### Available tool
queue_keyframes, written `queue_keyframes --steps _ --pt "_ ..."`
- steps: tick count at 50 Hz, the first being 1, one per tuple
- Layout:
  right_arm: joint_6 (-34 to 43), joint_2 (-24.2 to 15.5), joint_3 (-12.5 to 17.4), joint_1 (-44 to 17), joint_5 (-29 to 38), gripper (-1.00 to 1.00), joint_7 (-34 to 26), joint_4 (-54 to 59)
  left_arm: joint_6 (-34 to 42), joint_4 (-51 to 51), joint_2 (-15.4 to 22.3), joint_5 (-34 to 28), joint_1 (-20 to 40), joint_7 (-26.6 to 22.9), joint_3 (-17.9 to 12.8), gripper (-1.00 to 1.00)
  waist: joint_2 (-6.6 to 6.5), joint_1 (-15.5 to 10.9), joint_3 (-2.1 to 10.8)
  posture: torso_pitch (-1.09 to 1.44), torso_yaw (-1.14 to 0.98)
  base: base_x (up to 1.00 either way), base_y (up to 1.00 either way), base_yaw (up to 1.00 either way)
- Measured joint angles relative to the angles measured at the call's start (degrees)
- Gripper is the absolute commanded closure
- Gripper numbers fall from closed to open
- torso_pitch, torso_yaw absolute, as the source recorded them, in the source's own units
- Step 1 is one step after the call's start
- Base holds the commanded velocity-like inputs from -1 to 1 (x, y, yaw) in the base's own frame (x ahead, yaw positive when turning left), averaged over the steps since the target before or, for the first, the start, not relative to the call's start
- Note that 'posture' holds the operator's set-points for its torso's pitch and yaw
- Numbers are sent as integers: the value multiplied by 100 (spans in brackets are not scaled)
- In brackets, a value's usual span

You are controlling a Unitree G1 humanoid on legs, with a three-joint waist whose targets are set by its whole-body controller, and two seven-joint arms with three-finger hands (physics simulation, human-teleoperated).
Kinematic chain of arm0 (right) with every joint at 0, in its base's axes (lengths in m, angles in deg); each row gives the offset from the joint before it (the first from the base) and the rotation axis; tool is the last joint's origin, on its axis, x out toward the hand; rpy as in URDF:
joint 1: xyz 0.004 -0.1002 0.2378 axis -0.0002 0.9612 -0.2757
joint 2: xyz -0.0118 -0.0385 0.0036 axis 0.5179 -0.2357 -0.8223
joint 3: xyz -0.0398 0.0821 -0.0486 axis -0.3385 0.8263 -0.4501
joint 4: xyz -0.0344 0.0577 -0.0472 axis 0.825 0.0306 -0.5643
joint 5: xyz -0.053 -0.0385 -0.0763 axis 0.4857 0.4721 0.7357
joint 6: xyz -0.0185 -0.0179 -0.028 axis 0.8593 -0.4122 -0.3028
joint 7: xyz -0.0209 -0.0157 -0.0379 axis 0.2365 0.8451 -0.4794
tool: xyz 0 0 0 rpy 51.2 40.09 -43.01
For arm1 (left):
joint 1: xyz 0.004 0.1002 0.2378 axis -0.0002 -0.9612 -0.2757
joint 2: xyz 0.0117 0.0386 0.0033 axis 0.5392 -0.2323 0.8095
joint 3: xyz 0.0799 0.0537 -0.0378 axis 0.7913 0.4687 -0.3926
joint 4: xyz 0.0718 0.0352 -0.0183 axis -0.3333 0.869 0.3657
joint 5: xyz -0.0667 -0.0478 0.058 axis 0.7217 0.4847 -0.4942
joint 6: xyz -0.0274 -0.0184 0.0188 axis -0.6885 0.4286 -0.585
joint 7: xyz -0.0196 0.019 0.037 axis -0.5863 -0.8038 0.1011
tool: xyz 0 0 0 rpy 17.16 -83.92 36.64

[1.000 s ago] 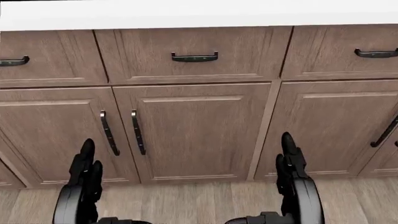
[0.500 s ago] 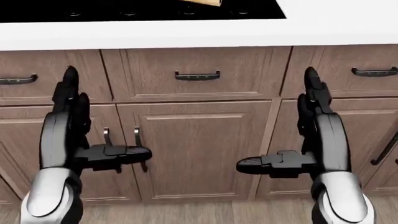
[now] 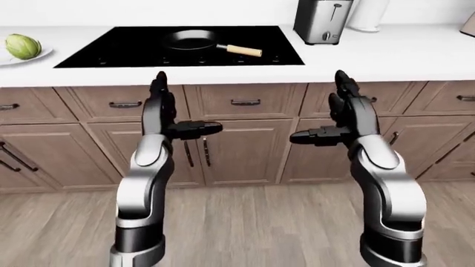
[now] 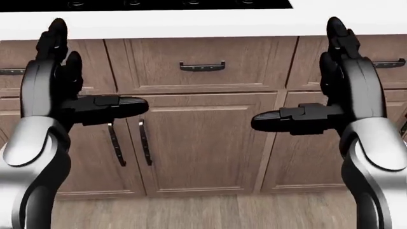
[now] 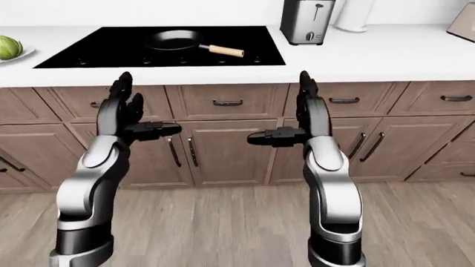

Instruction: Pick the artichoke from the plate and place it in the pan.

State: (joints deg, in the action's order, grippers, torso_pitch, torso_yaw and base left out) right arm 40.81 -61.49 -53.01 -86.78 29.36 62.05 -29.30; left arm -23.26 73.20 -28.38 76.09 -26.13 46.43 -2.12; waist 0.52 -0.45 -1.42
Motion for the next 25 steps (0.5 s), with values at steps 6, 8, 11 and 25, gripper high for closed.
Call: queue_keyframes --steps 6,8,11,25 --pt "526 -321 148 -714 -118 -100 43 -86 220 198 139 196 423 197 -99 -100 -9 -2 -18 0 0 0 0 0" --pt "575 -351 150 -817 -154 -100 73 -159 305 204 203 248 555 231 -98 -100 4 0 -13 0 0 0 0 0" --pt "778 -412 178 -1009 -282 -100 98 -224 391 95 286 305 654 237 -112 -100 -2 5 -29 0 0 0 0 0" --pt "1774 -719 508 -1536 -1029 -100 497 -988 1176 -621 432 516 908 360 -229 -100 -1 3 -50 0 0 0 3 0"
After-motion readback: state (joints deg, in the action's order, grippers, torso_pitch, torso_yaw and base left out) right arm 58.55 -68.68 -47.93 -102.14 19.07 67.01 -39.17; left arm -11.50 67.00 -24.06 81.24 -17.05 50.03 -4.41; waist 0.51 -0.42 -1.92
